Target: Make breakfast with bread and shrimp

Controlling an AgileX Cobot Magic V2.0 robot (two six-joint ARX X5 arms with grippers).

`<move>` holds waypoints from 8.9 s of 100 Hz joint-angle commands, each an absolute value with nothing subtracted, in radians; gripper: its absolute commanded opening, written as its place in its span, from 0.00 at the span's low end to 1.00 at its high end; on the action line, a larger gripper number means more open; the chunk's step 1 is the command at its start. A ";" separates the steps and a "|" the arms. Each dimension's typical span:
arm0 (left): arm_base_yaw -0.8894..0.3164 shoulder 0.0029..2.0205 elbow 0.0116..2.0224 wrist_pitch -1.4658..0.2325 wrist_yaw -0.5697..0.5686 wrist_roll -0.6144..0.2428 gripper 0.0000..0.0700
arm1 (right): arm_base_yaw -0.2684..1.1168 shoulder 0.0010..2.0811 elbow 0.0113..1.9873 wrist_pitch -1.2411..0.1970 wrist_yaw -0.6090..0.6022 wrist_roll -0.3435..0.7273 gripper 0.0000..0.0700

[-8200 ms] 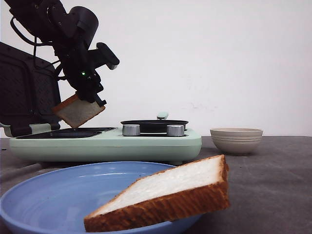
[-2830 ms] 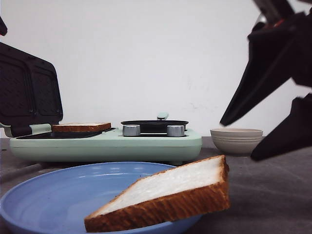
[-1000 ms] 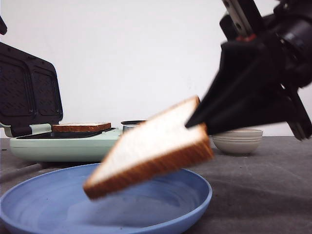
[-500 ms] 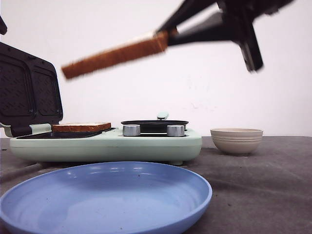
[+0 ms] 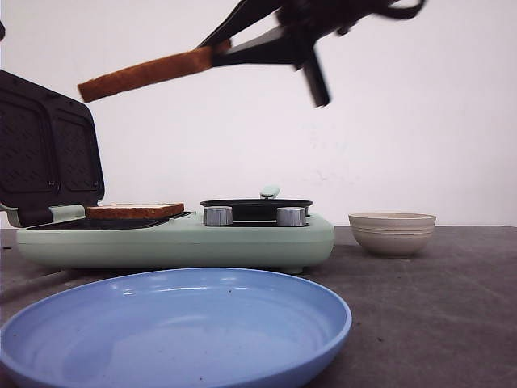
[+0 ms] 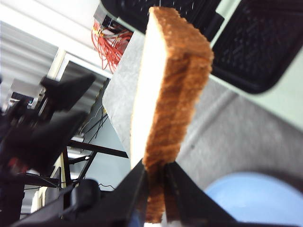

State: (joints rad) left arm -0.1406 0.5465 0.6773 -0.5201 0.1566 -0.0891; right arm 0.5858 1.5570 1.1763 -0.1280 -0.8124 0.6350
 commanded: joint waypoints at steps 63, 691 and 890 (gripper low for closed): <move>-0.142 0.547 0.680 -0.502 0.039 -0.064 1.00 | 0.595 1.988 1.655 -0.171 -0.891 0.617 0.00; 0.485 1.159 0.911 0.030 0.657 -1.042 1.00 | 0.460 0.632 0.628 -0.412 -0.226 0.165 0.57; 0.371 1.435 0.912 0.337 0.703 -1.205 0.32 | 0.460 0.632 0.628 -0.413 -0.201 0.205 0.57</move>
